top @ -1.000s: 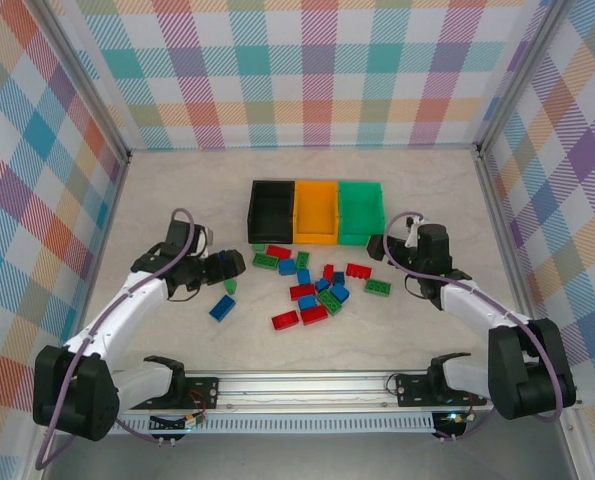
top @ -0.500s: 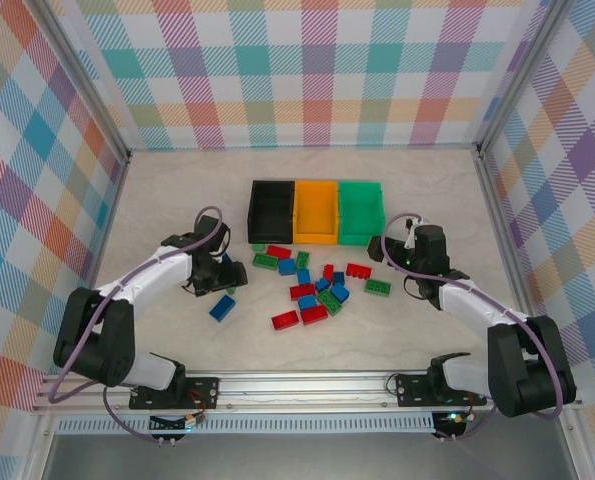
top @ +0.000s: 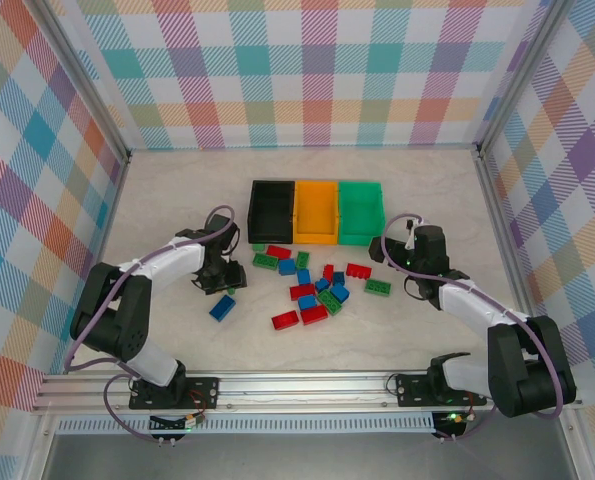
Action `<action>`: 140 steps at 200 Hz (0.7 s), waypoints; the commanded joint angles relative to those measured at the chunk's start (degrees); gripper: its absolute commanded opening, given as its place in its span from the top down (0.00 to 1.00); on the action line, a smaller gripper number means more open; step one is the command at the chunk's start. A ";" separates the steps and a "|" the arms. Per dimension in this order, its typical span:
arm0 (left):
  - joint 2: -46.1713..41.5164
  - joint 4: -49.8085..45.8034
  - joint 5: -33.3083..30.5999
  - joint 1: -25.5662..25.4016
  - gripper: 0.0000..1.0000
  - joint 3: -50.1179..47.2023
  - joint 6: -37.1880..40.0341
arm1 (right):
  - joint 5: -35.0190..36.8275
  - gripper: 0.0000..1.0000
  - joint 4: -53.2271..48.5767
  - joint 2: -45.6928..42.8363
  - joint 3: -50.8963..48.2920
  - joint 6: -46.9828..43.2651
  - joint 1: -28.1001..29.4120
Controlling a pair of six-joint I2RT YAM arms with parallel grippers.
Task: Sort the legos into containers by color
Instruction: Pick up the lego from the center of the table.
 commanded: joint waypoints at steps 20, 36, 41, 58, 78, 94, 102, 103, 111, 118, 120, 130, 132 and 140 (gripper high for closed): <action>0.86 0.27 -1.59 -0.69 0.49 1.61 0.76 | 1.04 0.01 -0.61 -0.54 1.48 0.37 0.45; 1.59 0.23 -2.34 -0.69 0.54 1.91 1.25 | 1.10 0.01 -0.95 -0.41 1.62 0.25 0.45; 1.94 0.08 -2.63 -0.69 0.55 2.18 1.42 | 1.06 0.01 -0.69 -0.41 1.56 0.31 0.46; 2.74 -0.03 -3.11 -0.70 0.56 2.38 1.63 | 1.09 0.01 -0.59 -0.07 1.65 0.24 0.47; 3.29 0.64 -2.32 -0.73 0.57 2.68 1.99 | 1.20 0.01 -1.04 0.02 1.94 0.20 0.47; 3.12 0.45 -1.53 -1.07 0.57 3.29 2.17 | 1.25 0.01 -0.41 0.03 1.63 0.29 0.48; 2.62 0.23 -1.61 -1.34 0.58 3.55 2.19 | 1.50 0.01 -0.44 0.19 1.61 0.26 0.41; 2.58 0.22 -1.66 -1.37 0.58 3.58 2.22 | 1.51 0.01 -0.46 0.20 1.61 0.27 0.43; 1.92 -0.11 -1.81 -1.63 0.58 4.10 2.27 | 1.61 0.01 -0.74 0.30 1.78 0.20 0.45; 1.22 -0.40 -2.01 -1.82 0.59 4.56 2.33 | 1.53 0.01 -0.85 0.30 1.87 0.20 0.46; 1.02 -0.48 -2.11 -1.89 0.60 4.68 2.29 | 1.46 0.01 -0.76 0.30 1.81 0.16 0.45; -0.13 -0.98 -2.25 -2.22 0.62 5.33 2.24 | 1.28 0.01 -0.42 0.31 1.74 0.41 0.45; -0.35 -1.08 -2.24 -2.30 0.62 5.42 2.20 | 1.27 0.01 -0.39 0.30 1.66 0.39 0.45; -1.36 -1.20 -2.14 -2.57 0.64 5.88 2.20 | 1.27 0.01 -0.37 0.51 1.74 0.33 0.45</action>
